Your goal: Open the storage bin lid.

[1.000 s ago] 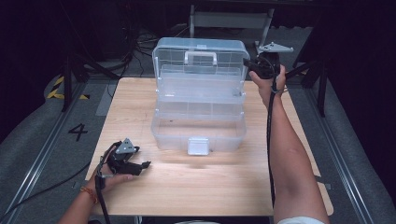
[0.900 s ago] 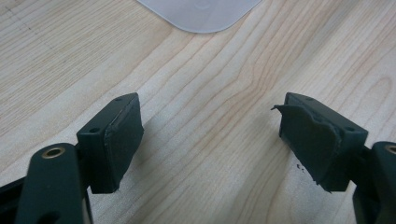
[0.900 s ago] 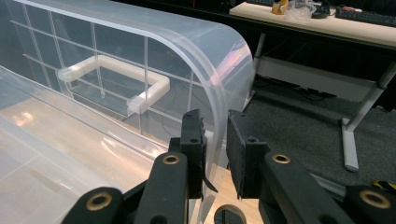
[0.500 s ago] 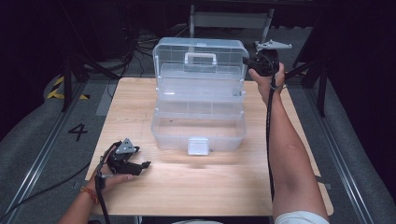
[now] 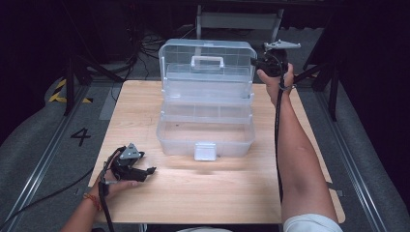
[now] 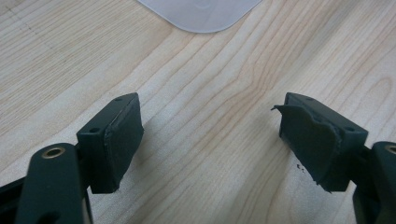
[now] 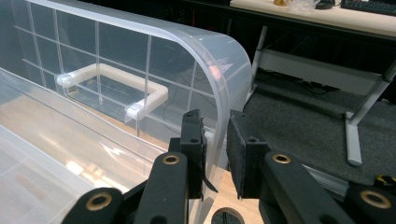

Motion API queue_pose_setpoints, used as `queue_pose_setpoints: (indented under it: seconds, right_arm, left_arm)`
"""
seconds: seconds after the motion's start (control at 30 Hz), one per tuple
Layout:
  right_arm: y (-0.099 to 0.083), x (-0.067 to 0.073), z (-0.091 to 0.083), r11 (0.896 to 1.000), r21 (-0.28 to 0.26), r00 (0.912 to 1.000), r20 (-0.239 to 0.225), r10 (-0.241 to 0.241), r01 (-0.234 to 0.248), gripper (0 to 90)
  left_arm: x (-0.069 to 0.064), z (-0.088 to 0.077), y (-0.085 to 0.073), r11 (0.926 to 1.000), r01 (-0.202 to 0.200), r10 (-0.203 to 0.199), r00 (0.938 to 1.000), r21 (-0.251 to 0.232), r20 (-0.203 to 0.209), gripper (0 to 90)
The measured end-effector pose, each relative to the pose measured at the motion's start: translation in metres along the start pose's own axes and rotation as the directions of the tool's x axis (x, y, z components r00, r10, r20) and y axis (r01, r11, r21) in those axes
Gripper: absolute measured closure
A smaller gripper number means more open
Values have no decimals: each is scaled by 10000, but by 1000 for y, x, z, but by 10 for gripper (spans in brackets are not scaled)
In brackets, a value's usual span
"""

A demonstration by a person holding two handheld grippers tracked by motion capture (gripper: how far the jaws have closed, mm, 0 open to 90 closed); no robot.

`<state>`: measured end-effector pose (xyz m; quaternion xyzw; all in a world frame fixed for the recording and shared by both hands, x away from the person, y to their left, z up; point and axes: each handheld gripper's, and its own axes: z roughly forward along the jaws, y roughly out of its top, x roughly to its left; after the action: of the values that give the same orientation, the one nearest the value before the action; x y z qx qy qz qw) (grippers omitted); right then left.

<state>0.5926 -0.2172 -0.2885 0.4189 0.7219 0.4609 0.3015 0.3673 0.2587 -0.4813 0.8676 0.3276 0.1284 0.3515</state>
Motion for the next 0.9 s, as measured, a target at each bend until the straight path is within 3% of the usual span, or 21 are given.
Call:
queue_pose_setpoints:
  seconds: [0.13, 0.2, 0.9]
  right_arm:
    - [3, -2, 4, 9998, 150, 9999, 25, -112, 112, 775]
    - [4, -5, 6, 10000, 78, 10000, -62, 17, -17, 819]
    - [8, -18, 29, 9975, 631, 9994, -153, 314, -304, 811]
  left_arm:
    - [0, 0, 0, 10000, -2, 2, 10000, -1, -5, 220]
    - [0, 0, 0, 10000, 5, -5, 10000, 7, 0, 220]
    - [0, 0, 0, 10000, 6, -6, 10000, 1, -5, 220]
